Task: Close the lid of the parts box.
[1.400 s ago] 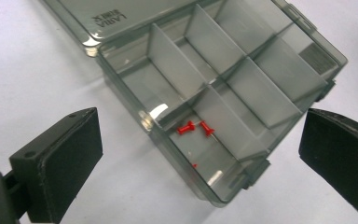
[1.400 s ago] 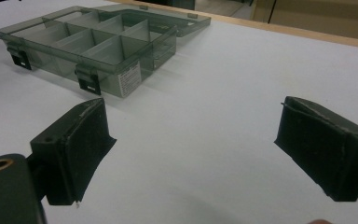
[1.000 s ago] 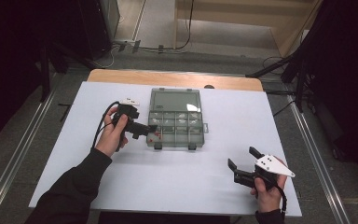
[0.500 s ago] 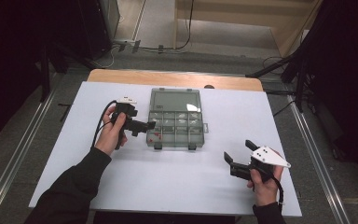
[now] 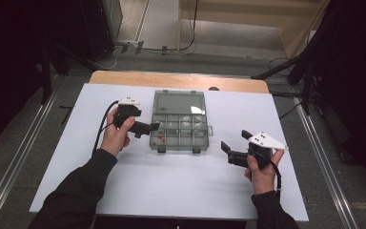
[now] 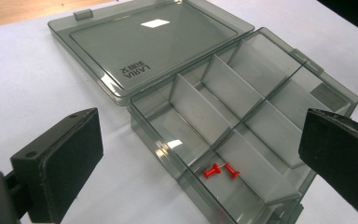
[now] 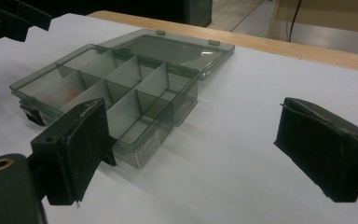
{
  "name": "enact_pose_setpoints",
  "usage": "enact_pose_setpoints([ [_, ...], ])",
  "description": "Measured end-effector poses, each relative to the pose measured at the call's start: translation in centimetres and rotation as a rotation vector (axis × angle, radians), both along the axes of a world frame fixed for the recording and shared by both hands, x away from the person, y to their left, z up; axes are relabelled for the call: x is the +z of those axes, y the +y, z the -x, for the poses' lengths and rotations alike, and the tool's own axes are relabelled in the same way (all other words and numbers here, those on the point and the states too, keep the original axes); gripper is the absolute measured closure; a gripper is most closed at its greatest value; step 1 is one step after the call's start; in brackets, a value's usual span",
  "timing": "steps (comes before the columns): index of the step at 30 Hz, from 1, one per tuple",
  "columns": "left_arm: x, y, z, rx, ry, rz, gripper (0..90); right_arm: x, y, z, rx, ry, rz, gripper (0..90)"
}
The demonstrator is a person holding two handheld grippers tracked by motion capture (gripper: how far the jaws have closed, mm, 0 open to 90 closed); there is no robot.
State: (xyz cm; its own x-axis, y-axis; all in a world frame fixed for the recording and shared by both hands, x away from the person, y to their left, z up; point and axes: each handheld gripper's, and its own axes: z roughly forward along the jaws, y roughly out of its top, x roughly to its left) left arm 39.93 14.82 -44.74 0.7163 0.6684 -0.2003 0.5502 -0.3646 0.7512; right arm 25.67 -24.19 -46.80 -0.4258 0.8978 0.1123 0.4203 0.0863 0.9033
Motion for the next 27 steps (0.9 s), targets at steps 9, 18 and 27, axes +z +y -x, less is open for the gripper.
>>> enact_pose_setpoints([
  [9,-0.7,-0.1,-0.8,0.030,0.029,-0.004,0.0,1.0,1.4,-3.0,0.034,0.000,0.014,12.5],
  [18,-1.2,-0.5,-1.5,0.064,0.033,0.006,0.0,1.0,2.1,-6.2,0.049,0.047,-0.023,6.5],
  [27,-1.5,-0.4,-2.6,0.084,0.034,0.007,0.0,0.7,2.5,-9.1,0.055,0.087,-0.023,7.3],
])
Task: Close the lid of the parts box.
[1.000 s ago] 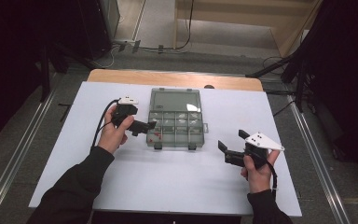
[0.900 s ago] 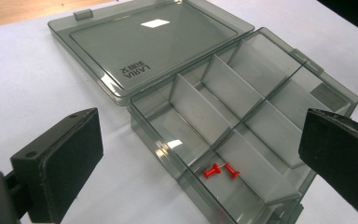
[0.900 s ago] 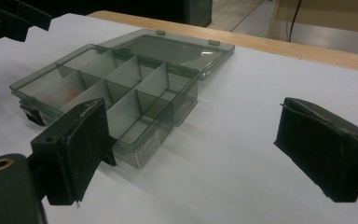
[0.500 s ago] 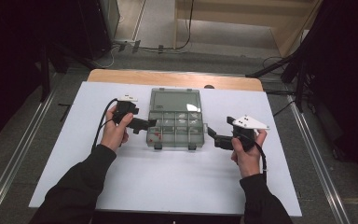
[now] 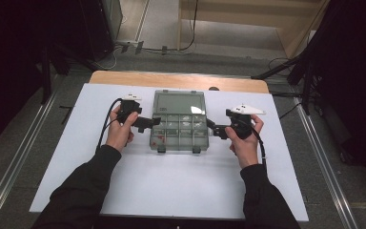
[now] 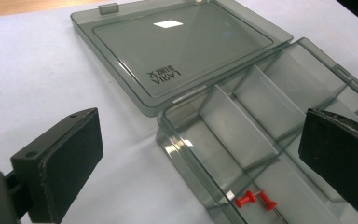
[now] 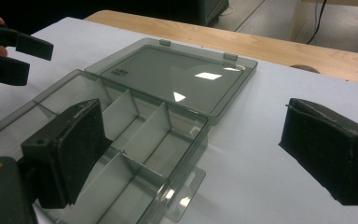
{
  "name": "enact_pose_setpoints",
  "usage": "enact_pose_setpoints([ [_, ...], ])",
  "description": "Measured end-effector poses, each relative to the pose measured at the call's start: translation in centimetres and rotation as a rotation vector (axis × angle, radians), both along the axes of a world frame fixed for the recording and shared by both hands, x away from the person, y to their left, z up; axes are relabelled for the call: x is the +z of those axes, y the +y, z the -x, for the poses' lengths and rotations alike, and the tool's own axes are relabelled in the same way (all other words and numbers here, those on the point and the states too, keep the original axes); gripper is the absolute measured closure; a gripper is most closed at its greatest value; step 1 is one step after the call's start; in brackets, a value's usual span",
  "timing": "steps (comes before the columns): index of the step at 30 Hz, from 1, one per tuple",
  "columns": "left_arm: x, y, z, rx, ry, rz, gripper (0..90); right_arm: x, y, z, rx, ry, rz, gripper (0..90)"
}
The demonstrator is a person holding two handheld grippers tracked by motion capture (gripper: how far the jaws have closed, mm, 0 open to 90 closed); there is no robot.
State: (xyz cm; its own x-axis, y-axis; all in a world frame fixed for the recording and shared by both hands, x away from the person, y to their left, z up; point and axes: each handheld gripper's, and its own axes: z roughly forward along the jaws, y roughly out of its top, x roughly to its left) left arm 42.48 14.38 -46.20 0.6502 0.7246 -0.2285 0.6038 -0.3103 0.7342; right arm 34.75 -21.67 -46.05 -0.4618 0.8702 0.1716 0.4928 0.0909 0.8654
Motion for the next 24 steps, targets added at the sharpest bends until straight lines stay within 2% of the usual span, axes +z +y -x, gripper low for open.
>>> enact_pose_setpoints([
  [4,0.0,0.0,-0.3,-0.009,0.006,0.032,0.0,-0.3,0.2,-1.0,-0.008,0.012,-0.002,10.5],
  [6,0.1,0.0,-0.6,-0.009,0.013,0.025,0.0,-0.3,0.2,-1.5,-0.013,0.028,-0.012,11.7],
  [11,0.0,0.0,-1.1,-0.003,0.018,0.044,0.0,-0.4,0.3,-2.6,-0.012,0.050,-0.024,13.9],
  [13,0.0,-0.1,-1.4,0.027,0.014,0.020,7.4,-0.4,0.4,-3.1,-0.008,0.058,-0.029,14.1],
  [19,-0.2,-0.3,-2.4,0.029,0.025,0.045,8.2,-1.0,1.0,-4.7,0.001,0.109,-0.025,16.8],
  [21,-0.1,-0.3,-2.6,0.032,0.027,0.035,10.4,-1.0,1.2,-5.1,0.002,0.112,-0.023,19.2],
  [24,-0.3,-0.3,-3.1,0.033,0.045,0.055,13.4,-1.0,1.2,-5.7,0.007,0.125,-0.038,26.2],
])
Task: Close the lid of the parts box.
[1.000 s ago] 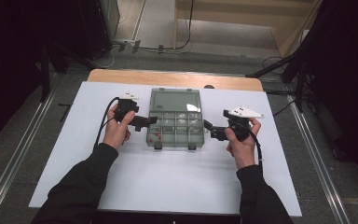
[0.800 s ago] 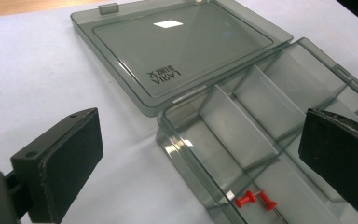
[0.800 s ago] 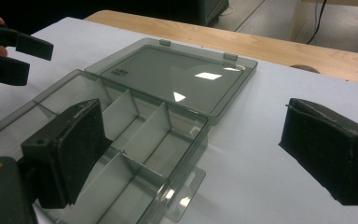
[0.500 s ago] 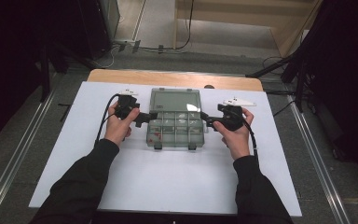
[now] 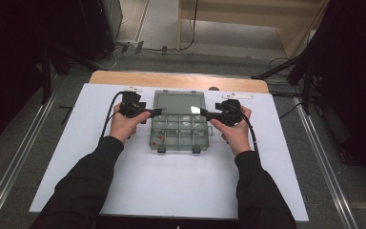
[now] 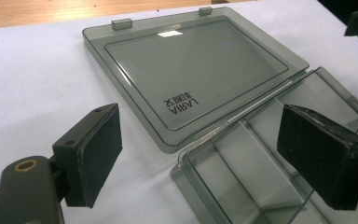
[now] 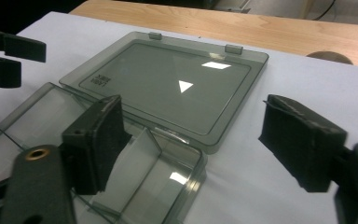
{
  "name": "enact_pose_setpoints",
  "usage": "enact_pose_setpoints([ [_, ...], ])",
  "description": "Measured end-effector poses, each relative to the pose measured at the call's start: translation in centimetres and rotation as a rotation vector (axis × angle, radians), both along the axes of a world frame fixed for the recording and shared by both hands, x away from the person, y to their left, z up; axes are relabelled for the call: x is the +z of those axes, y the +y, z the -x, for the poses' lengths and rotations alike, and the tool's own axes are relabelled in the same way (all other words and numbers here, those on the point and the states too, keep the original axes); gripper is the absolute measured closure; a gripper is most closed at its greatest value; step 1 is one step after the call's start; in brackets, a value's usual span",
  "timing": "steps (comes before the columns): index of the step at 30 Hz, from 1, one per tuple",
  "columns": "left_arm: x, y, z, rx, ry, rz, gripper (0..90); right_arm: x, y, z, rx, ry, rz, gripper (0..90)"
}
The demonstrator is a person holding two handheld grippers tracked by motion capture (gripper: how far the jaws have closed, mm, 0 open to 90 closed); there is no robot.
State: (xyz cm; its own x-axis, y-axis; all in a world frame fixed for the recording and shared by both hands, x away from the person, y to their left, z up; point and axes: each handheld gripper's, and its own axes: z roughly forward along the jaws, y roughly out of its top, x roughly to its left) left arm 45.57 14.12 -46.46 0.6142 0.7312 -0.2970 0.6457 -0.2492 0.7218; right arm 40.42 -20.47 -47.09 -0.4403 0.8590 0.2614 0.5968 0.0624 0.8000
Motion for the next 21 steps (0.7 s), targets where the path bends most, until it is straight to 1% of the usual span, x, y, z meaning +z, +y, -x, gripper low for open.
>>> enact_pose_setpoints([
  [1,-0.1,0.0,-0.2,0.009,0.007,0.012,14.2,0.0,0.0,-0.2,-0.011,0.001,0.002,29.7],
  [2,-0.2,0.0,-0.3,0.016,0.015,0.007,15.3,0.1,0.0,-0.3,-0.014,0.008,0.000,32.3],
  [4,-0.4,0.0,-0.7,0.027,0.029,0.011,18.6,0.1,0.0,-0.7,-0.010,0.014,-0.006,37.3],
  [5,-0.5,0.0,-0.8,0.026,0.033,0.017,19.5,0.2,0.0,-0.8,-0.010,0.019,0.002,37.8],
  [7,-0.6,-0.1,-1.0,0.025,0.041,0.015,22.1,0.1,0.0,-1.1,-0.009,0.028,-0.004,40.6],
  [9,-0.7,-0.2,-1.2,0.037,0.048,0.017,23.9,-0.1,0.0,-1.5,-0.009,0.044,-0.006,42.2],
  [11,-0.8,-0.2,-1.3,0.053,0.040,0.015,28.2,-0.4,-0.1,-1.8,-0.004,0.062,-0.011,46.0],
  [12,-0.9,-0.1,-1.5,0.060,0.042,0.019,30.8,-0.4,-0.1,-2.0,-0.003,0.070,-0.012,47.8],
  [13,-0.9,-0.1,-1.5,0.060,0.047,0.028,31.4,-0.5,-0.1,-2.2,0.000,0.086,-0.007,49.4],
  [14,-1.1,0.0,-1.6,0.055,0.055,0.031,31.5,-0.5,-0.1,-2.3,-0.001,0.097,-0.006,50.3],
  [15,-1.2,0.0,-1.7,0.054,0.055,0.035,33.4,-0.6,-0.2,-2.6,-0.005,0.117,-0.011,51.2],
  [16,-1.2,0.0,-1.7,0.053,0.057,0.041,34.0,-0.6,-0.3,-2.7,-0.007,0.124,-0.023,52.0],
  [19,-1.4,0.0,-1.9,0.056,0.067,0.060,34.0,-1.0,-0.4,-2.9,-0.016,0.136,-0.023,52.7],
  [20,-1.5,0.0,-1.9,0.048,0.070,0.053,34.0,-1.1,-0.4,-3.0,-0.013,0.142,-0.019,52.7],
  [21,-1.5,-0.1,-2.0,0.051,0.075,0.053,34.0,-1.3,-0.4,-3.1,-0.018,0.144,-0.018,52.8],
])
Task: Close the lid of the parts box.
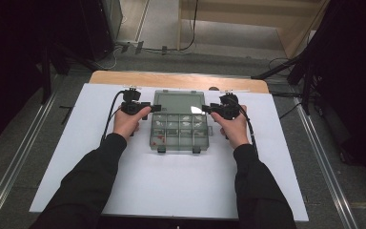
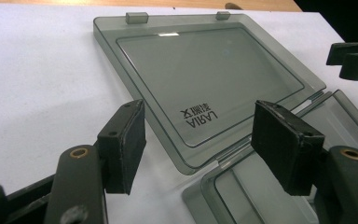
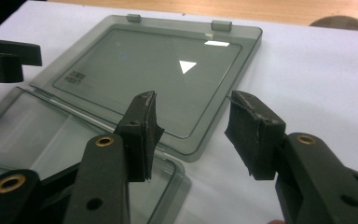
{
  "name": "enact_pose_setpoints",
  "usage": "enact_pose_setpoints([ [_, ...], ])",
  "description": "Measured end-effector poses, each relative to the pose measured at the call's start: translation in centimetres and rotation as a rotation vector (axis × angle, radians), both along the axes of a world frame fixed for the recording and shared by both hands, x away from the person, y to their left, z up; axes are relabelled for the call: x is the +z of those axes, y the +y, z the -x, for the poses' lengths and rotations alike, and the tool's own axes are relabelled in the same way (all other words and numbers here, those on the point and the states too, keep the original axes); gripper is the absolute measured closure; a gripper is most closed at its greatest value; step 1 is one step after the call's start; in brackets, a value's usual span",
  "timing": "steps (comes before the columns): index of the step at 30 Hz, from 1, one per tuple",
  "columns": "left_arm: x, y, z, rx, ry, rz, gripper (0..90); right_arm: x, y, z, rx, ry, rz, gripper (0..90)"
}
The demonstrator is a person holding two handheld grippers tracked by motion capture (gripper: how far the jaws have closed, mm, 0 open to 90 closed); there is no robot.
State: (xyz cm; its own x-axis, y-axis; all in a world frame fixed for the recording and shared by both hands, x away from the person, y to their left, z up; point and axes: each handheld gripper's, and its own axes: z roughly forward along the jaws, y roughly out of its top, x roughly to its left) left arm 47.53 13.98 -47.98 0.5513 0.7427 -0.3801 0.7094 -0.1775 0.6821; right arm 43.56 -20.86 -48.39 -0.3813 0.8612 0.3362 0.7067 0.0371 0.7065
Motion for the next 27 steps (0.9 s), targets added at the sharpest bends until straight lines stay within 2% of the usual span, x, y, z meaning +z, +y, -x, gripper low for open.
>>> enact_pose_setpoints([
  [4,-0.3,-0.4,-0.1,0.002,0.011,0.001,33.8,-0.5,0.2,-0.4,-0.003,0.013,-0.018,52.8],
  [11,-0.8,-0.8,-0.5,0.022,0.039,-0.004,33.8,-0.8,0.8,-1.1,-0.019,0.031,-0.018,51.7],
  [16,-1.2,-0.7,-0.8,0.033,0.057,0.005,33.7,-1.3,1.0,-1.5,-0.026,0.054,-0.009,51.5],
  [19,-1.4,-0.7,-0.9,0.037,0.065,0.014,33.7,-1.8,1.0,-1.7,-0.027,0.083,-0.015,51.3],
  [23,-1.6,-0.8,-0.9,0.033,0.073,0.018,33.8,-2.4,1.1,-1.9,-0.014,0.096,-0.015,50.7],
  [25,-1.8,-0.9,-0.9,0.029,0.081,0.008,33.7,-2.5,1.1,-2.0,-0.011,0.104,-0.034,50.2],
  [27,-2.0,-1.0,-1.0,0.039,0.092,0.019,34.0,-2.7,1.1,-2.1,-0.009,0.111,-0.053,49.3],
])
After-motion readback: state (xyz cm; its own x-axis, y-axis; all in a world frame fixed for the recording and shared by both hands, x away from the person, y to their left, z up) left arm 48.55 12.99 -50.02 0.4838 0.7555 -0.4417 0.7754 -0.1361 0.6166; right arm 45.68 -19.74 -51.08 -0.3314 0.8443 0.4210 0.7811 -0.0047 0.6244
